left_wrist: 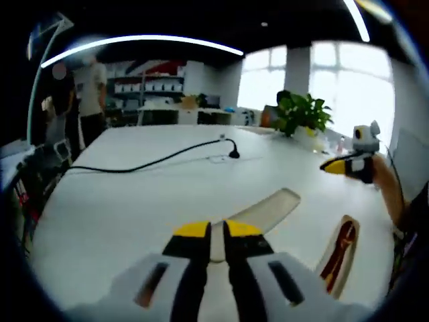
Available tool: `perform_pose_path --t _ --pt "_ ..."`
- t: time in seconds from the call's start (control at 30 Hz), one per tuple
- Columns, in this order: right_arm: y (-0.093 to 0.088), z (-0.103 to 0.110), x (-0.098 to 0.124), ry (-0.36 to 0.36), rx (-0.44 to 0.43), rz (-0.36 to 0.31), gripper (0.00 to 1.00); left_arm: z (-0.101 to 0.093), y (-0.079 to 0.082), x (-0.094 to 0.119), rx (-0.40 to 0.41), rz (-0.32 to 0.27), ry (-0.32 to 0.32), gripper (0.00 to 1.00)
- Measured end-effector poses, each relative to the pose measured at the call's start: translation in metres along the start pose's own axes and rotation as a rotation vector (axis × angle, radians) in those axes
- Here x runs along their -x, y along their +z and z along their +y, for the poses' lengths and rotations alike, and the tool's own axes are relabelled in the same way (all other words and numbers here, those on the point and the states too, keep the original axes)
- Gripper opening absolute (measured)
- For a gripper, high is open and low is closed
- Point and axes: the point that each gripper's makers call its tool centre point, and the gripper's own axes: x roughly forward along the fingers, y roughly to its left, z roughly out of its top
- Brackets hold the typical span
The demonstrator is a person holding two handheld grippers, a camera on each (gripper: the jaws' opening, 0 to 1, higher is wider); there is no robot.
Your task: Arrange the utensils inside the cutlery case until each visible utensil rests in its matching compartment.
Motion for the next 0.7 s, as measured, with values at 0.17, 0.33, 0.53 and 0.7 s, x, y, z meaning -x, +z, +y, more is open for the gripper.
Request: perform_pose_path --t 0.17,0.33,0.53,0.7 --pt "-0.011 -0.023 -0.019 -0.045 -0.021 0.052 0.13 0.003 -0.014 -0.01 0.001 0.054 0.025 0.12" --pt "-0.025 -0.03 -0.03 -0.043 -0.062 0.081 0.14 -0.001 -0.03 -0.013 0.011 0.111 -0.006 0.14" --pt "-0.034 -0.031 -0.044 -0.048 -0.119 0.09 0.2 0.004 -0.036 -0.014 0.018 0.119 0.027 0.14" --pt "-0.036 -0.028 -0.05 -0.045 -0.119 0.105 0.2 0.004 -0.038 -0.017 0.017 0.122 0.032 0.16"
